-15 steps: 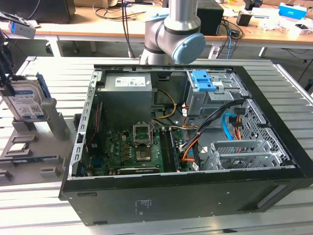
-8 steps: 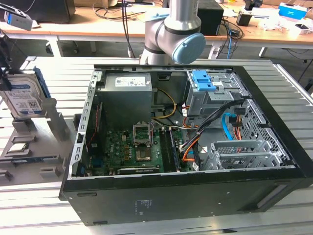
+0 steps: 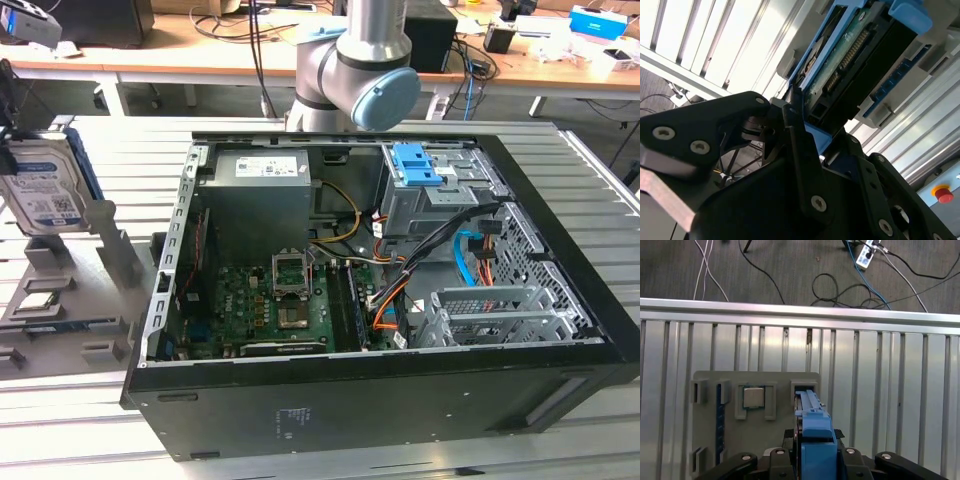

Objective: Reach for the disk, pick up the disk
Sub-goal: 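Pick up the disk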

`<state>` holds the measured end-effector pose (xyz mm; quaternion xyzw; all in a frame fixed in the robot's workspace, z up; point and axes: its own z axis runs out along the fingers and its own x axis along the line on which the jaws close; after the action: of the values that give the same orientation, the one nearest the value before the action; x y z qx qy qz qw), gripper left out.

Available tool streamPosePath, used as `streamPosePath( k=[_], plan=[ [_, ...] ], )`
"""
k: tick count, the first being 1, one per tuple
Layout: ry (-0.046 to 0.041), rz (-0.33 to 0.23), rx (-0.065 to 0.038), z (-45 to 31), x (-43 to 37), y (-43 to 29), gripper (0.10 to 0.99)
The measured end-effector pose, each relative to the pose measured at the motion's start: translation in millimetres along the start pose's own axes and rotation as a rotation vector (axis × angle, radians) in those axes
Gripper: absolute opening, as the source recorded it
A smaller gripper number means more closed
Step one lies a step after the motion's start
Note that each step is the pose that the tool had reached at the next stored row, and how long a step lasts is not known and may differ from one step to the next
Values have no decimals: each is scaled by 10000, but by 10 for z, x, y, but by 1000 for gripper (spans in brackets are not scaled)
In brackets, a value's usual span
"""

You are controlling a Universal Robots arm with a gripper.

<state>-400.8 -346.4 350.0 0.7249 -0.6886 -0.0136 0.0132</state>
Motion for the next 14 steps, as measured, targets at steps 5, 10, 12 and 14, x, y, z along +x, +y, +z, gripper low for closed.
streamPosePath(
  k=[5, 10, 12, 14],
  plan=[
    [0, 0, -1, -117, -1, 2, 369],
    [0, -1, 0, -185, -2, 3, 369],
    [0, -1, 0, -209, -2, 3, 369],
    [0, -1, -1, -239, -3, 4, 369]
  ],
)
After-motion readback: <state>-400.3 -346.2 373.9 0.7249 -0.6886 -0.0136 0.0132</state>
